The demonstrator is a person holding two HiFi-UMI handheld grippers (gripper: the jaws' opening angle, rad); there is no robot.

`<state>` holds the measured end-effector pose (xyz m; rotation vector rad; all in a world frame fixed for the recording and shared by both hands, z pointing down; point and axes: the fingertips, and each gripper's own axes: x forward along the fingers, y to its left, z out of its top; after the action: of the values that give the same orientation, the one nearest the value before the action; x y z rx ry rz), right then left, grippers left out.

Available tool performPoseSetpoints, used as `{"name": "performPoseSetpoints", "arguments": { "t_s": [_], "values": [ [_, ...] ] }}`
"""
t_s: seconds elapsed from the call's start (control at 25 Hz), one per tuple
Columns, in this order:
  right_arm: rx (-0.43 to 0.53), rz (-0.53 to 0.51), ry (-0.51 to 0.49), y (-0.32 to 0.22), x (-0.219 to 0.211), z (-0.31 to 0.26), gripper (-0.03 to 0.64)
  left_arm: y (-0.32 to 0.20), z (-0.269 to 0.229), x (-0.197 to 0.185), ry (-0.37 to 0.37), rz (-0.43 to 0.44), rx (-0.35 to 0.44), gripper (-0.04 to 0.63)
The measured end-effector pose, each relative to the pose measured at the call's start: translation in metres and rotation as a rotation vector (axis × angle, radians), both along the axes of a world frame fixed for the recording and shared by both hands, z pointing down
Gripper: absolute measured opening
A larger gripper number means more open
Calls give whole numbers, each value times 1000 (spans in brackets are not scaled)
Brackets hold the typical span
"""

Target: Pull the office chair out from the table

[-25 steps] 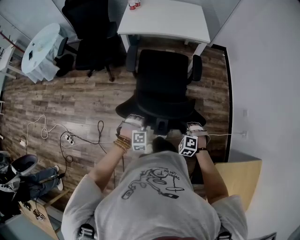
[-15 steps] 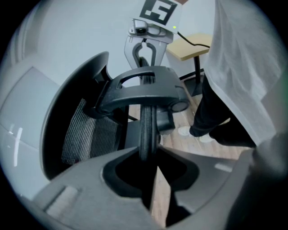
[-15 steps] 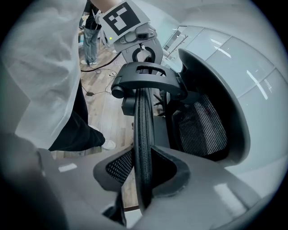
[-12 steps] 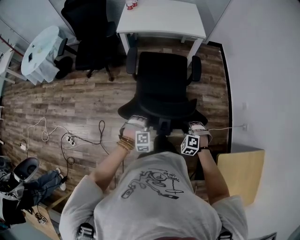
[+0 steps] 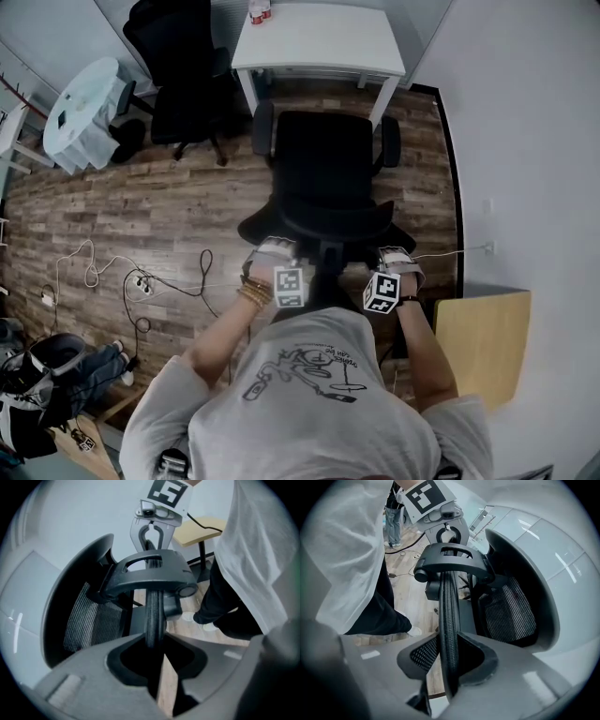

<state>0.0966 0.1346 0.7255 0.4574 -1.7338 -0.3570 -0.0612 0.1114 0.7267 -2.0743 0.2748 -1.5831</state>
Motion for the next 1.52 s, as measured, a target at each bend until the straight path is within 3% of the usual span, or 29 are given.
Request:
{"name": "performPoseSetpoints", "arguments": {
  "t_s": [0.64, 0.76, 0.88, 1.0, 1.16, 1.24, 1.4, 1.52],
  "values": [
    [39, -11, -24, 48, 19, 2, 121, 51, 4, 19, 10, 1, -27, 114],
    [28, -6, -56, 52, 19, 1, 144, 59, 1, 19, 29, 7, -32, 177],
    [-29, 9, -103, 61, 15, -6, 244, 66, -15, 15, 60, -21, -46, 176],
    [-42, 36, -229, 72, 5, -37, 181, 78, -38, 12, 122, -70, -92, 132],
    [-44, 109, -502, 80, -15, -100, 101, 91, -84, 17, 329, -167, -165, 74],
    [-42, 169, -679, 78, -25, -137, 78, 91, -118, 22, 517, -239, -220, 3],
    [-24, 289, -1030, 70, -39, -211, 15, 78, -207, 31, 996, -375, -274, 2],
    [12, 303, -1179, 64, -50, -258, 8, 69, -261, 33, 1209, -416, -253, 2]
  ]
}}
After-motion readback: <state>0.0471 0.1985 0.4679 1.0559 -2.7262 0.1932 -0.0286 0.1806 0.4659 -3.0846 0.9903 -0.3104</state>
